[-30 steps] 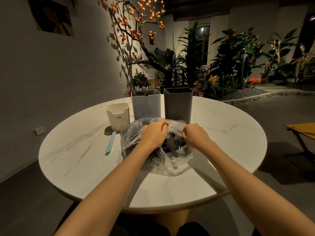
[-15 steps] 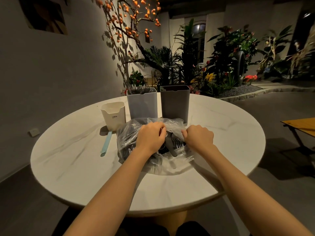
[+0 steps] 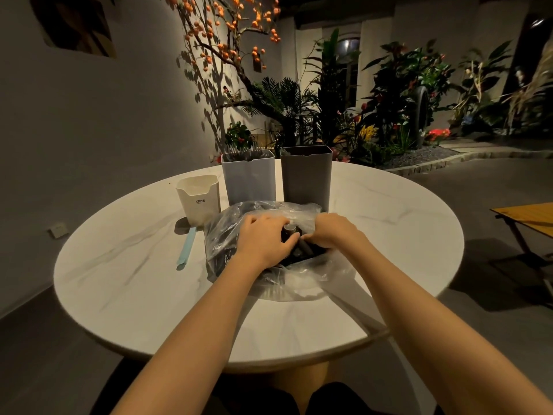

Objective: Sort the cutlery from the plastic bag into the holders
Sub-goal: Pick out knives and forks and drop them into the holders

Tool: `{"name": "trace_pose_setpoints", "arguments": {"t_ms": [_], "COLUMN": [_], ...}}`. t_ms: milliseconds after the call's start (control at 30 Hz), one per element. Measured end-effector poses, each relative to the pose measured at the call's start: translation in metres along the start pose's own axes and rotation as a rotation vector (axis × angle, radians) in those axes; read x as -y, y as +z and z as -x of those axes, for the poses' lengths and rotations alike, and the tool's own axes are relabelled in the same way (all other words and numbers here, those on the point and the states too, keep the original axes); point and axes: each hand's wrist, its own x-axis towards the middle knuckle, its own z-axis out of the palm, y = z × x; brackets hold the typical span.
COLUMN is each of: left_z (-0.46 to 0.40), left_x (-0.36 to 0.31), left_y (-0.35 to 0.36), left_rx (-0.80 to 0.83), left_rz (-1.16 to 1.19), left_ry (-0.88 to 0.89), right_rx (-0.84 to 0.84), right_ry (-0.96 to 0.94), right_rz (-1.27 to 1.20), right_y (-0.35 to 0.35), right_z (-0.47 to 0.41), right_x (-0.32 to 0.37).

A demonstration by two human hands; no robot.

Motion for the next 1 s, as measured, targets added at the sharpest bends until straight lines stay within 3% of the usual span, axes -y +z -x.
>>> {"name": "trace_pose_setpoints", "arguments": {"t_ms": [167,300,567,833,1000], "left_z": [0.0,0.002,0.008,0.009,0.01], "left_x": [0.003,0.002,0.0,-0.002,-0.005], "left_y": [0.003,-0.001,-0.007,-0.008,-0.011], "left_rx": [0.089,0.11,-0.131,-0.141,-0.124], "left_rz": [-0.034,0.038,0.281,0.265,0.278], "left_ry": [-0.023,-0.037,-0.039,-0.003,-0.009], "right_rx": [-0.066,0.107,0.105,0.062,0.078], "right_ry": [0.065,-0.004,0.053,0.107,0.126], "right_rz": [-0.054,-0.077,0.017,0.09,-0.018], "right_y": [-0.002,-0.011,-0.005,0.005,0.003], "right_z": [0.001,0.005,0.0,-0.007,-0.014], "right_x": [-0.001,0.009,0.013,0.014,0.01]}}
